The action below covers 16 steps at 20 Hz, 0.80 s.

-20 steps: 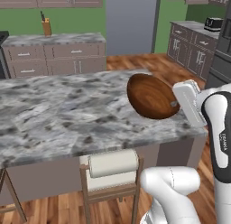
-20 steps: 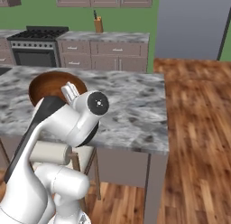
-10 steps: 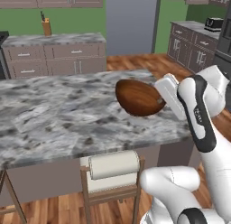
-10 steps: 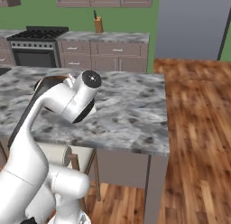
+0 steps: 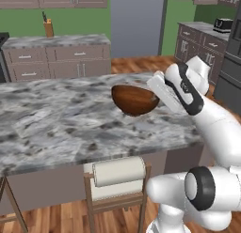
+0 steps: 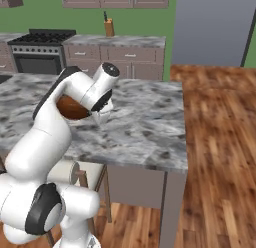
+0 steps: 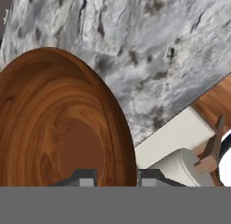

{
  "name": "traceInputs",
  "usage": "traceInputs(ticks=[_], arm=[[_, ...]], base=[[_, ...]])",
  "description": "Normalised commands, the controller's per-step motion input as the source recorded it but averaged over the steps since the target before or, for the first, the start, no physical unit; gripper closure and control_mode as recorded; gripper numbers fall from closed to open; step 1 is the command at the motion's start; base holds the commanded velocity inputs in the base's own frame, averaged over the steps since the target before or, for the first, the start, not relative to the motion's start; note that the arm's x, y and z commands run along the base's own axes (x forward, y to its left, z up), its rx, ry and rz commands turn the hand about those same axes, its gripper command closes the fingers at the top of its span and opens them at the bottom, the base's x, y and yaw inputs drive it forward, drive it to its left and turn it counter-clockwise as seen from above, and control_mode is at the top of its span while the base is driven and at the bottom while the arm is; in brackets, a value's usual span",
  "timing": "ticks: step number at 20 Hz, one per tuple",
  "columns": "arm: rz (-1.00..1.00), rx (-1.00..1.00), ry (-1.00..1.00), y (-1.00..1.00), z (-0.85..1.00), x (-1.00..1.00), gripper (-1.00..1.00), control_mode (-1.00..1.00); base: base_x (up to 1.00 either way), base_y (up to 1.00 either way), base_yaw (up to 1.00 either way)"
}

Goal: Pick up the bowls from the cabinet and place each bowl in front of a stool on the dining counter.

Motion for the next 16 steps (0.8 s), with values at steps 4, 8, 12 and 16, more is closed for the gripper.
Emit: traceInputs(ticks=[4,8,12,16], arm=[[0.18,0.00,-0.14,0.05,-0.58,0.66,1.00,-1.00],[0.16,-0.06,-0.12,0.07,-0.71,0.53,1.00,-1.00],[0.09,-0.22,-0.01,0.19,-0.74,0.36,1.00,-1.00],[0.02,-0.13,0.00,0.16,-0.69,0.09,1.00,-1.00]], base=[[0.00,0.00,0.00],[0.00,0.00,0.00],[0.00,0.00,0.00],[0.00,0.00,0.00]])
